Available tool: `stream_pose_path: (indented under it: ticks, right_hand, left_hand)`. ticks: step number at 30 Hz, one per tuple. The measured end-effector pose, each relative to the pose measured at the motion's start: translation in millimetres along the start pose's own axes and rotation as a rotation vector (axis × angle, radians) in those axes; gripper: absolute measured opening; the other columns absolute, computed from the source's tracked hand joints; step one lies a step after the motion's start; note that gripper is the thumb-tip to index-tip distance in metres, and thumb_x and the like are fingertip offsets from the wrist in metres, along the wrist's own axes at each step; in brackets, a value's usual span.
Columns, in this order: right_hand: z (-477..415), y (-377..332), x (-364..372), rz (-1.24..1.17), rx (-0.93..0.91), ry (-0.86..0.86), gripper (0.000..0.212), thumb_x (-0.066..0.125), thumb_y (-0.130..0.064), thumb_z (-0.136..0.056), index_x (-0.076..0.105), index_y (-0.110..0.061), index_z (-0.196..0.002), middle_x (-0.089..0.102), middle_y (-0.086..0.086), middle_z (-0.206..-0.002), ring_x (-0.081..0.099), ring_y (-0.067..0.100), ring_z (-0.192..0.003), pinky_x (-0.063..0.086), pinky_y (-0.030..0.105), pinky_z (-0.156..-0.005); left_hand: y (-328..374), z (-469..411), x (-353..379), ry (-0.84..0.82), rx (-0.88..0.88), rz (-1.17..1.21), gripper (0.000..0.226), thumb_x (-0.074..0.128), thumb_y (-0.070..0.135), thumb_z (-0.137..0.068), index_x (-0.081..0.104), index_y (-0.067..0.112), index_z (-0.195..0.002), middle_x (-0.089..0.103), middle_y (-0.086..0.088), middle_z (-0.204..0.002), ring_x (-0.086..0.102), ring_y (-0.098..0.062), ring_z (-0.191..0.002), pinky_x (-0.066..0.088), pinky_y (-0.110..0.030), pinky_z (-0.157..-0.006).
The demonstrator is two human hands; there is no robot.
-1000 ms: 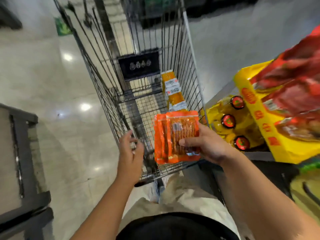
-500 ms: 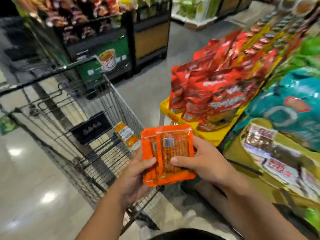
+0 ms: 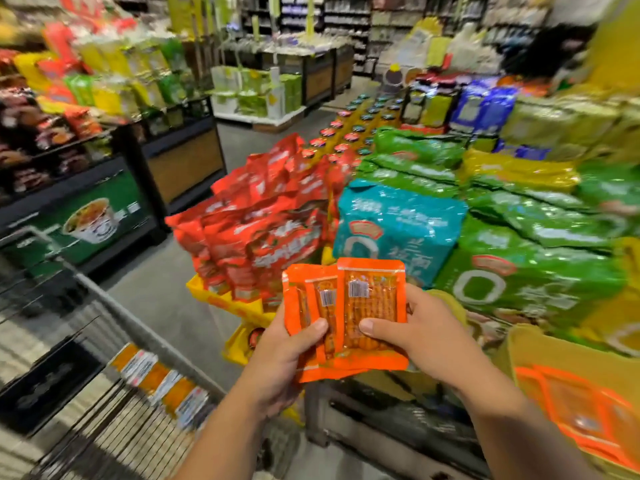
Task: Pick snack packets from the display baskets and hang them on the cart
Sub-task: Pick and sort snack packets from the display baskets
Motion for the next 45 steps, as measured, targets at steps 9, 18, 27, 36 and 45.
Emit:
stream_pose_path:
  ticks: [9, 18, 27, 36, 45]
  right_hand:
    - [44.3, 88.2, -152.0, -0.325, 0.134, 0.127, 0.031, 0.076, -0.002, -0.085, 0.07, -0.016, -0.112, 0.078, 0.003, -0.104, 0.075, 0.021, -0.096, 0.057, 0.041, -0.085]
    - [81.1, 201.9, -292.6, -0.122, 0.212, 0.116, 0.045, 0.085, -0.019, -0.065, 0.068, -0.008, -0.105, 0.076, 0.009, -0.101, 0.067, 0.016, -0.087, 0.055, 0.044, -0.09]
    - [101.8, 231.9, -312.3, 0.569, 0.476, 0.187, 0.05, 0.061, -0.047, -0.097, 0.053, -0.018, -0.137, 0.061, 0.005, -0.135, 0.057, 0.022, -0.126, 0.045, 0.033, -0.106]
    - [97.1, 242.8, -260.9, -0.625, 0.364, 0.311, 0.038, 0.084, -0.01, -0.078, 0.065, -0.009, -0.111, 0.077, 0.011, -0.101, 0.073, 0.028, -0.097, 0.057, 0.046, -0.091]
    - [95.9, 250.6, -243.6, -0.637, 0.452, 0.139, 0.045, 0.086, -0.017, -0.077, 0.065, -0.016, -0.117, 0.077, 0.004, -0.107, 0.073, 0.024, -0.104, 0.052, 0.054, -0.1]
  left_hand:
    - [-72.4, -39.8, 156.7, -0.048, 0.014, -0.13, 0.063, 0.078, 0.007, -0.072, 0.058, 0.01, -0.131, 0.072, -0.019, -0.12, 0.069, -0.037, -0.11, 0.06, -0.047, -0.088]
    - [-138.4, -64.8, 227.5, -0.004, -0.022, -0.366, 0.073, 0.092, 0.012, -0.051, 0.065, 0.01, -0.119, 0.076, -0.015, -0.107, 0.073, -0.027, -0.089, 0.061, -0.033, -0.072]
    - [-167.8, -69.1, 263.0, 0.0, -0.16, -0.297, 0.068, 0.085, -0.001, -0.059, 0.062, 0.011, -0.122, 0.075, -0.016, -0.112, 0.073, -0.036, -0.101, 0.06, -0.049, -0.081]
    - [-183.3, -60.0, 274.1, -0.016, -0.23, -0.226, 0.046, 0.067, -0.003, -0.078, 0.062, 0.008, -0.123, 0.072, -0.023, -0.117, 0.071, -0.032, -0.094, 0.062, -0.043, -0.075]
    - [-182.4, -53.1, 279.0, -0.022, -0.208, -0.335, 0.041, 0.068, -0.01, -0.082, 0.062, 0.009, -0.118, 0.076, -0.018, -0.106, 0.075, -0.033, -0.091, 0.061, -0.047, -0.074]
Point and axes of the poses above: each hand's wrist, its own z-axis away from the middle knuckle, its own x-axis out of the palm, y = z × x, the point moved 4 cm from there along -z, towards the middle knuckle
